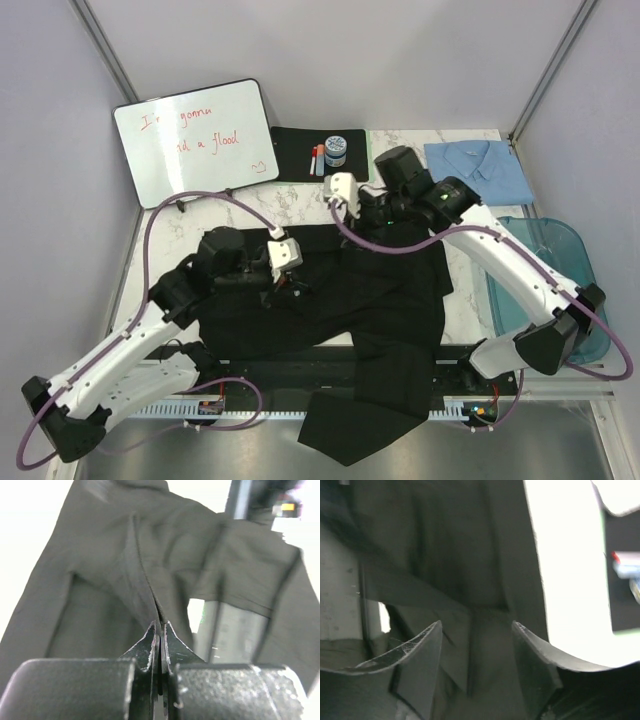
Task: Fold and stack the long sleeve shirts
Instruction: Fold the shirt
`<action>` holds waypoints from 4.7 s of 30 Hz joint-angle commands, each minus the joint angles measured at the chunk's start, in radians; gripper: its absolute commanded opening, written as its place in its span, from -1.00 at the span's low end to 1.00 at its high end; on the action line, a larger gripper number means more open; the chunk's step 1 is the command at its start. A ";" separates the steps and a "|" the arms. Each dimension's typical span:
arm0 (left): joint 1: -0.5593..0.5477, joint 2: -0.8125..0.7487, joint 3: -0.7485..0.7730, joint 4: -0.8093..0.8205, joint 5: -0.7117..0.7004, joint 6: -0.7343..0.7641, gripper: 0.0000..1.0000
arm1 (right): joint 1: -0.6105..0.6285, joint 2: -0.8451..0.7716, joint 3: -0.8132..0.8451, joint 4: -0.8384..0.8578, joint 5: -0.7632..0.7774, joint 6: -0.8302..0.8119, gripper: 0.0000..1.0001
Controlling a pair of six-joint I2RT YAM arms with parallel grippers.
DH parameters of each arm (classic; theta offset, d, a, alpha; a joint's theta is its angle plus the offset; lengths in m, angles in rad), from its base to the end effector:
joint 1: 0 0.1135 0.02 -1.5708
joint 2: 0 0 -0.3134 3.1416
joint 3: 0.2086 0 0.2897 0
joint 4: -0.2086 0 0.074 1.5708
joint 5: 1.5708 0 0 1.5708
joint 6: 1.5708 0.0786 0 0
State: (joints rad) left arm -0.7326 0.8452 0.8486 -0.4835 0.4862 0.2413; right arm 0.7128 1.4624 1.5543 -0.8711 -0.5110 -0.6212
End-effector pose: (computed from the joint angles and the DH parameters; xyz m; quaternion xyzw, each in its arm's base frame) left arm 0.1409 -0.1761 0.3426 0.4986 0.6749 -0.3221 0.4383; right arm 0.2504 0.2673 0.4106 -0.6288 0.6411 0.2500 0.3620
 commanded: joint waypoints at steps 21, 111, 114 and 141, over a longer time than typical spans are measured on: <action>0.458 0.152 0.070 0.194 0.124 -0.149 -0.97 | -0.426 0.661 0.151 -0.124 -0.037 0.127 -0.44; 0.756 0.556 0.225 -0.420 0.133 0.519 0.66 | -0.435 0.211 -0.082 -0.298 0.157 -0.140 0.13; 0.754 0.416 0.106 -0.487 0.147 0.582 0.69 | -0.397 0.030 -0.277 -0.365 0.138 -0.227 0.16; 0.780 0.126 -0.152 -0.567 -0.047 0.755 0.74 | 0.289 -0.054 -0.666 -0.287 0.423 0.083 0.11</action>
State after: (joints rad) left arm 0.0273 0.9611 0.7128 -1.0718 0.5056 0.8749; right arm 0.9375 1.3525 0.9119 -1.1858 -0.1600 -0.6178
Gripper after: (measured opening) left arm 0.870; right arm 0.572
